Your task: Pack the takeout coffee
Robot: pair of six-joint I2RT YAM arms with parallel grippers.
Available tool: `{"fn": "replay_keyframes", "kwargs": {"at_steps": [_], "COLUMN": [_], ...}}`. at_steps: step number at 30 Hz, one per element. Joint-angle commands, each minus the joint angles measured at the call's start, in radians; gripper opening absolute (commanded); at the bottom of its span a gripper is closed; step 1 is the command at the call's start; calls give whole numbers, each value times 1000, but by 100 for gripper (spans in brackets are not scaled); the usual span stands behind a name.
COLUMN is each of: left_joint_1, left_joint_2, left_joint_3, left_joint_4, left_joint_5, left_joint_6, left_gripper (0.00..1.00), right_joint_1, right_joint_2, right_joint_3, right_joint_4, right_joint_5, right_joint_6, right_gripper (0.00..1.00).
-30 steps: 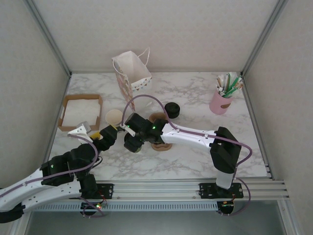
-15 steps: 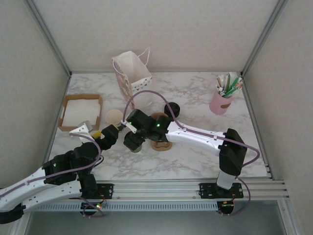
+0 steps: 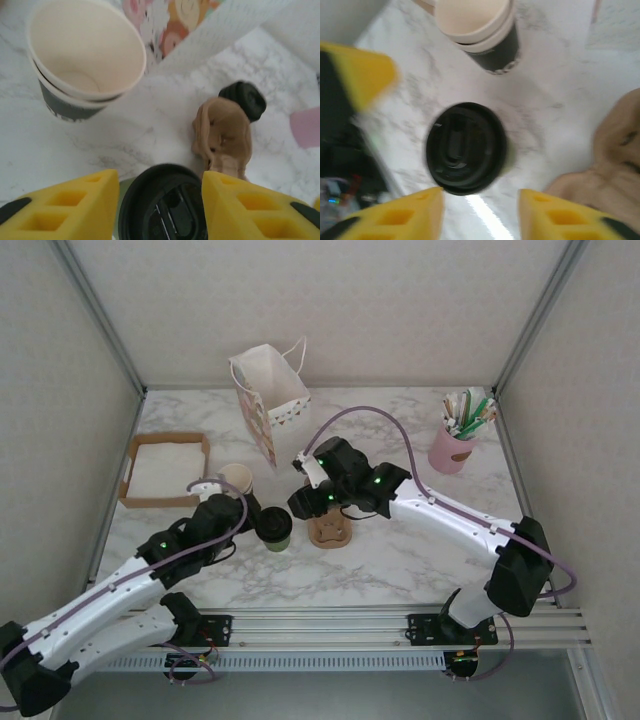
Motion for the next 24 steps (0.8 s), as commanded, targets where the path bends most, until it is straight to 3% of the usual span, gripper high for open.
{"fn": "replay_keyframes", "kwargs": {"at_steps": [1,3,6,19,24], "left_joint_1": [23,30,35,54,54], "left_joint_2": [24,50,70,111,125], "left_joint_3": [-24,-33,-48,-124,-143], "left_joint_4": [81,92,92,149,151], "left_joint_5": [169,203,215,259,258], "left_joint_6": [39,44,48,42,38], "left_gripper": [41,35,31,24,23], "right_joint_1": [2,2,1,5,17], "right_joint_2": [22,57,96,238,283], "right_joint_3": [-15,-1,13,53,49], "right_joint_4": [96,101,96,66,26], "right_joint_5": [-215,-235,-229,-267,-228], "right_joint_6": [98,116,126,154,150], "right_gripper": [26,16,11,10,9]}}
